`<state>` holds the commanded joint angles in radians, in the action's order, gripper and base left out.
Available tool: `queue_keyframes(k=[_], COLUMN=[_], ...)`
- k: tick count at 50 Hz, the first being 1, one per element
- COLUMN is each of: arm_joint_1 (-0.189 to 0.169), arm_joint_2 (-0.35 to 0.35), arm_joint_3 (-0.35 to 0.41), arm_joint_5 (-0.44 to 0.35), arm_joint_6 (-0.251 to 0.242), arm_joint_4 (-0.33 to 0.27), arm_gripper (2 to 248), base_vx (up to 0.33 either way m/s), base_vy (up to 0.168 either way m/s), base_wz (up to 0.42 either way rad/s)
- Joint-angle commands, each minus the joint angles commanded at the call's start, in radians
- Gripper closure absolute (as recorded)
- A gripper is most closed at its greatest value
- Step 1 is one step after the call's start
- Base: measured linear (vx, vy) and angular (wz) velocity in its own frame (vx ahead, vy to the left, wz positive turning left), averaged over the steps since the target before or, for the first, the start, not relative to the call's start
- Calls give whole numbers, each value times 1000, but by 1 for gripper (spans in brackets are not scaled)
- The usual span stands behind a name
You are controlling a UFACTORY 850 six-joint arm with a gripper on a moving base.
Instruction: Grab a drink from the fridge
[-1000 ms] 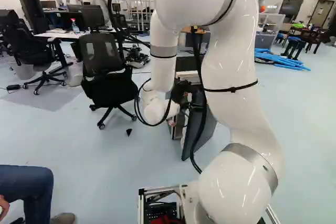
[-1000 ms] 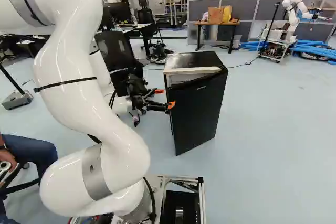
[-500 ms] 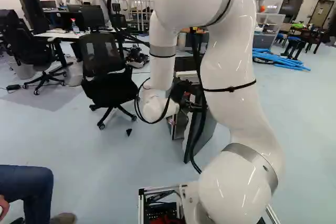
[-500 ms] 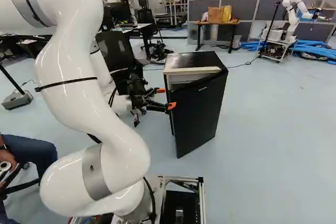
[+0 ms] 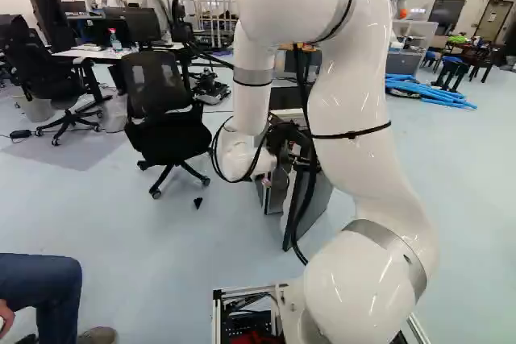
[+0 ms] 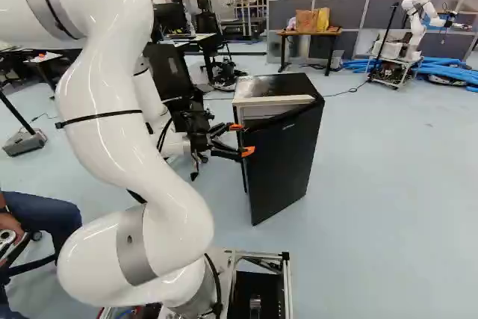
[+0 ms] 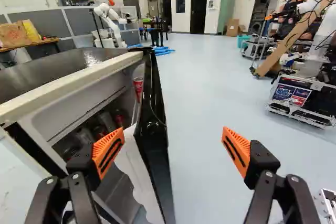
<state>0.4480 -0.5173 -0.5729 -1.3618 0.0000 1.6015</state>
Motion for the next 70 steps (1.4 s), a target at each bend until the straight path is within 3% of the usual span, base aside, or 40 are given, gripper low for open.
queue_keyframes(k=[41, 70], arm_joint_1=[-86, -163], arm_joint_2=[-14, -25], arm_joint_3=[-34, -66], arm_joint_5=[-36, -36], arm_joint_6=[0, 0], arm_joint_4=[128, 260], arm_gripper=[3, 3], base_vx=[0, 0], base_vy=[0, 0], base_wz=[0, 0])
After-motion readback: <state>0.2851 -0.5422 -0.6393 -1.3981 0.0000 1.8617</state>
